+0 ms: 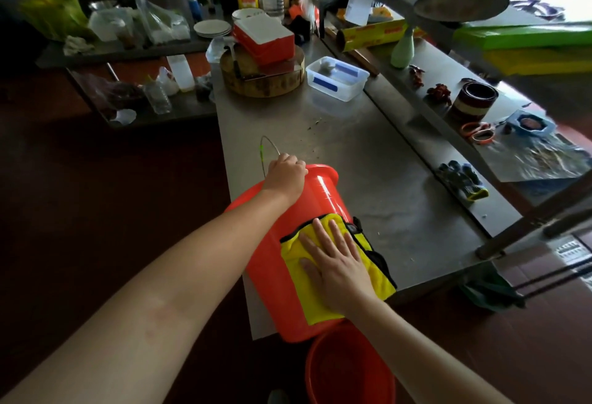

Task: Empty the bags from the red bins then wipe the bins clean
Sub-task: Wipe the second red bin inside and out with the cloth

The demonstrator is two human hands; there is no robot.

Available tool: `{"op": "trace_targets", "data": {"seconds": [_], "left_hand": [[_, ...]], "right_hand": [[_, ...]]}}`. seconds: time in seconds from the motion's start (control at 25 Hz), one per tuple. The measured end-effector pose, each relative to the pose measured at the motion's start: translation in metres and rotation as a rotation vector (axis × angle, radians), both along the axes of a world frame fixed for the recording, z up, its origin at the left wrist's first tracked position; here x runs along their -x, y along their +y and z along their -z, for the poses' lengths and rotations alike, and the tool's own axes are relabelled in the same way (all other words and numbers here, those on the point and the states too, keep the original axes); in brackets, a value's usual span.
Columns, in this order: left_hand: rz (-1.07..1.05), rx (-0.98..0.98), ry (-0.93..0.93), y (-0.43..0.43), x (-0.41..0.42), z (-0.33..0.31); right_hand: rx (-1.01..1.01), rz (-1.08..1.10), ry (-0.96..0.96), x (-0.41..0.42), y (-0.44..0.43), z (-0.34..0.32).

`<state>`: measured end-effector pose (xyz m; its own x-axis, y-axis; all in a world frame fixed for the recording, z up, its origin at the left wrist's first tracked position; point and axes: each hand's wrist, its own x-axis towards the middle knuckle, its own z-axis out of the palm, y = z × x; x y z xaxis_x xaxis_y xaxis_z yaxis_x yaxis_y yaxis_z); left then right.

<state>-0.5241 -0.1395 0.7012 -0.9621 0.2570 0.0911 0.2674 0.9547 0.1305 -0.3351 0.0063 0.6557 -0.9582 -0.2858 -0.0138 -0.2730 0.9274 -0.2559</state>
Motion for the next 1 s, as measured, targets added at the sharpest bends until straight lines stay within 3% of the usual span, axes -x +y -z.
{"op": "trace_targets", "data": {"seconds": [0.2, 0.32, 0.48, 0.64, 0.88, 1.0], "left_hand": [[-0.029, -0.039, 0.044, -0.032, -0.012, 0.002], [0.005, 0.048, 0.117, -0.052, -0.02, -0.002], [0.092, 0.137, 0.156, -0.066, -0.022, 0.005], [-0.005, 0.123, 0.157, -0.051, -0.021, 0.008], [-0.082, 0.025, -0.086, -0.007, -0.004, -0.013], [-0.124, -0.076, -0.108, -0.001, -0.006, -0.021]], "right_hand": [[0.033, -0.011, -0.042, 0.074, -0.029, -0.019], [0.028, -0.093, -0.04, 0.094, -0.042, -0.021], [0.049, -0.075, 0.023, 0.061, -0.037, -0.01], [0.099, -0.031, 0.04, 0.015, -0.009, 0.007], [0.141, -0.003, 0.063, -0.03, 0.018, 0.026], [0.146, -0.033, 0.055, -0.033, 0.021, 0.026]]}}
